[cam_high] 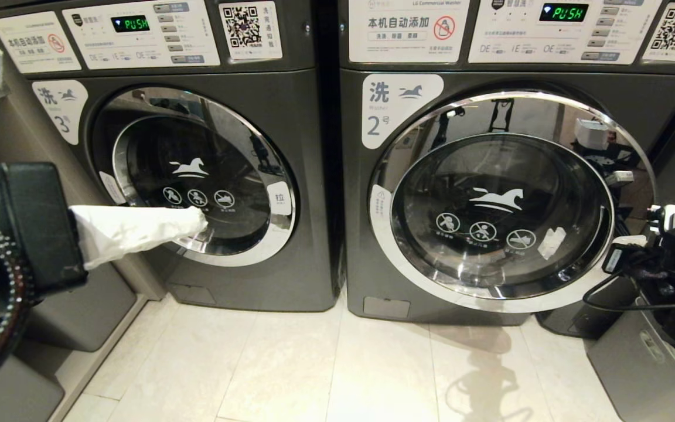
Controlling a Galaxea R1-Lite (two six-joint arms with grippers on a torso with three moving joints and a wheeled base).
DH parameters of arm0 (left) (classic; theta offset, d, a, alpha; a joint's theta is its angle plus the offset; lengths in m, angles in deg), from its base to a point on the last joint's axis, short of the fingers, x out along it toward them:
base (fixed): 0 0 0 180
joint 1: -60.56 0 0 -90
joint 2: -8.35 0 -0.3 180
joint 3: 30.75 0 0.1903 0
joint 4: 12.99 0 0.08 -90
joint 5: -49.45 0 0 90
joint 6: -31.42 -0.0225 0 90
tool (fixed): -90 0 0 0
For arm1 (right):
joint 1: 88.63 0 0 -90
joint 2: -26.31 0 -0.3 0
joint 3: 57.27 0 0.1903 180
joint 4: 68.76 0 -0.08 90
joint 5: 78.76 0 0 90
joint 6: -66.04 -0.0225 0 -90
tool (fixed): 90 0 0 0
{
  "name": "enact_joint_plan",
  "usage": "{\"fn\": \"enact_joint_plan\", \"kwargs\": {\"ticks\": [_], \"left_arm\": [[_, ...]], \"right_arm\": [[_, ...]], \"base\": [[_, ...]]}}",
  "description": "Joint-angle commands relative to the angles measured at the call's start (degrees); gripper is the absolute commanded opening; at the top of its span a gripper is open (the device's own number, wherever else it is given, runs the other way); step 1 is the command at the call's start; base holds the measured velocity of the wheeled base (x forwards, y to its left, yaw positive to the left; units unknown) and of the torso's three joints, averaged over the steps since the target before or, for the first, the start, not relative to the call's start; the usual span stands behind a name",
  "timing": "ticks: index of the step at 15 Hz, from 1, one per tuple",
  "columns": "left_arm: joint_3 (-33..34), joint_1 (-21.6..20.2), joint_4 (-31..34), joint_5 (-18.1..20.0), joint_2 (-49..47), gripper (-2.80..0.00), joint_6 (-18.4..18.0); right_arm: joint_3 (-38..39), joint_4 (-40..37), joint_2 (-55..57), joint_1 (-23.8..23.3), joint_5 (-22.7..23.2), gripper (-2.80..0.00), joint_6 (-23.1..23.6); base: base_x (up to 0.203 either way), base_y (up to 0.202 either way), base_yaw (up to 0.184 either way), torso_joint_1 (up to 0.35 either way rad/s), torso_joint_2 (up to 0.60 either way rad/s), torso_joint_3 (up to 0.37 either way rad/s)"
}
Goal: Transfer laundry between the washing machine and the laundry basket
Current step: Press the washing machine door tightly with the right hand
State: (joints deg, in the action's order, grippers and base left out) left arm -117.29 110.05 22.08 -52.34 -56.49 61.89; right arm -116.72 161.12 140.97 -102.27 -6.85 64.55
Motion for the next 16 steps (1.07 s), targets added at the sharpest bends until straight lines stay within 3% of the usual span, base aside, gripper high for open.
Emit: {"fn": "enact_joint_plan", "kwargs": {"ticks": [1,16], "left_arm": [[0.1,0.0,0.0,-0.1,-0.5,-2.8,0.2],[0.2,0.0,0.0,-0.2,-1.3,-2.8,0.2]], "right_arm": [[-2.6,0.5,2.6,-1.2,-0.1,-2.8,0.2],[-28.7,3.5,19.6,-3.7,7.1,-2.8,0.3]], "base": [[0.0,0.0,0.0,0.0,0.0,0.0],[0.0,0.0,0.0,0.0,0.0,0.0]]}}
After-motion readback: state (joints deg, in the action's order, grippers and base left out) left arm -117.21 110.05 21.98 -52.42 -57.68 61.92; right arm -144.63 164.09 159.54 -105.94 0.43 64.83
